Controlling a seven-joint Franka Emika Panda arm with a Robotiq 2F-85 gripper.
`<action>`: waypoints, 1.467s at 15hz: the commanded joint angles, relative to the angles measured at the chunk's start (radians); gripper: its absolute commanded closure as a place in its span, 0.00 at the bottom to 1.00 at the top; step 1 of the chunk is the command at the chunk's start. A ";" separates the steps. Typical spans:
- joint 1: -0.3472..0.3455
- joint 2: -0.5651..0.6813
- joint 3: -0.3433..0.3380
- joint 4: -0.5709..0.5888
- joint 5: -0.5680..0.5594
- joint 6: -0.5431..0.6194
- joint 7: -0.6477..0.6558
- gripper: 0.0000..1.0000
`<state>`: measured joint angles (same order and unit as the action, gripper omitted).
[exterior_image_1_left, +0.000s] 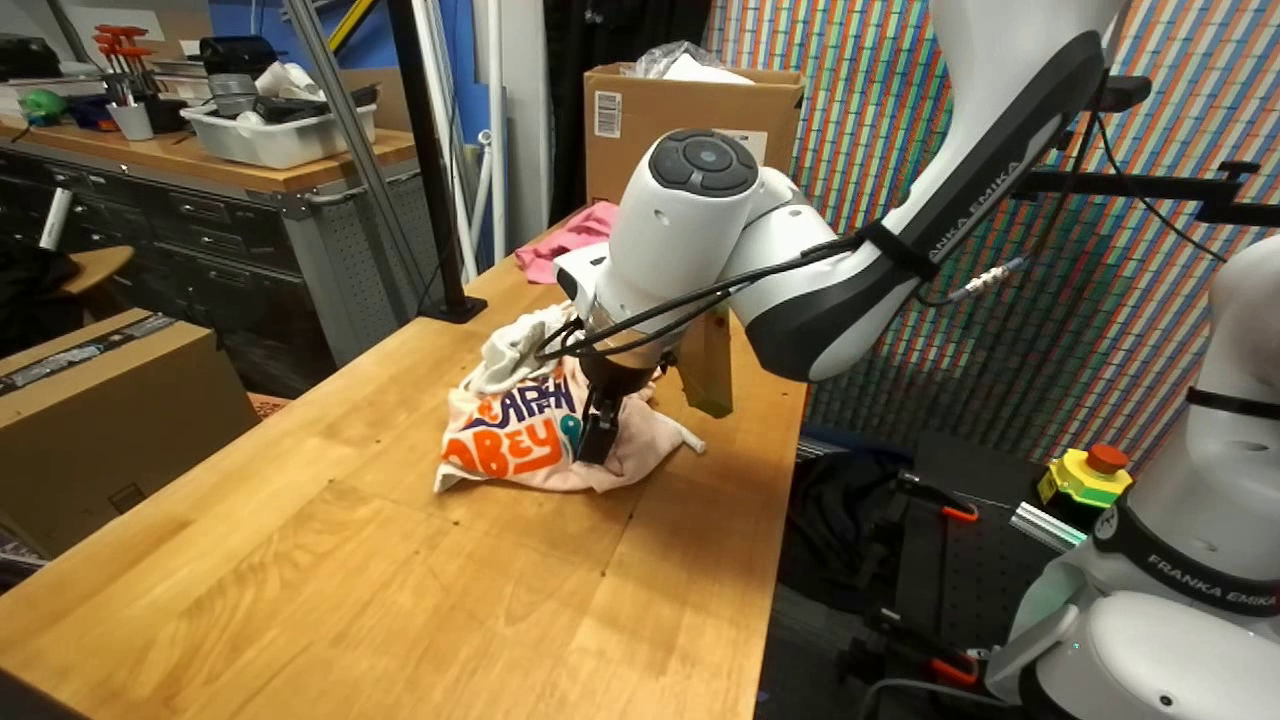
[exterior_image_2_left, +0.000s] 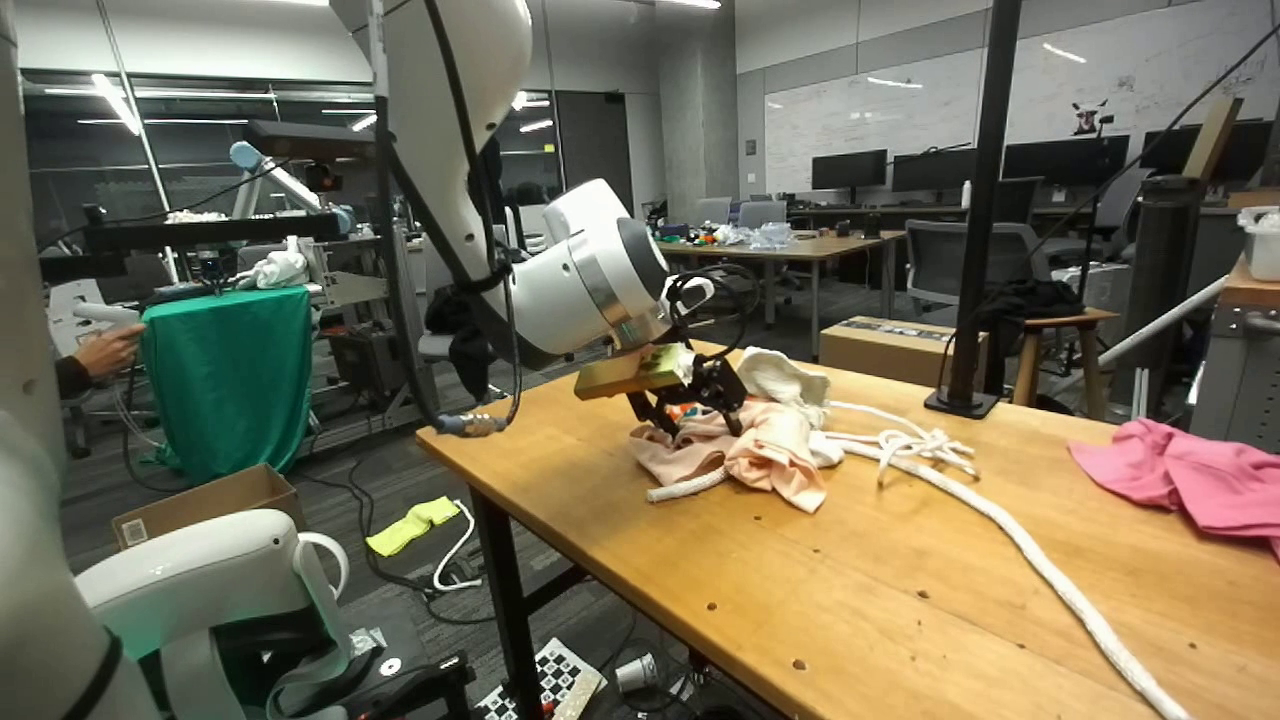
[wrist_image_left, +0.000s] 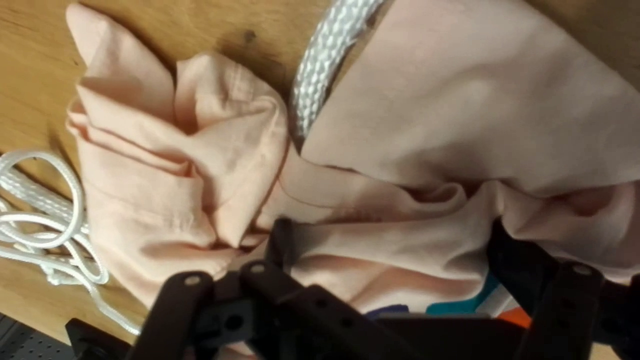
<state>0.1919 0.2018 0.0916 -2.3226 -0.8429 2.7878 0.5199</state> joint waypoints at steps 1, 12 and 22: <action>0.011 0.023 -0.004 0.041 -0.015 -0.046 0.011 0.26; 0.001 -0.003 0.009 0.062 0.017 -0.083 -0.008 0.95; -0.004 -0.092 0.016 0.078 0.071 -0.093 -0.008 0.94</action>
<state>0.1902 0.1815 0.0965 -2.2437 -0.8135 2.7204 0.5237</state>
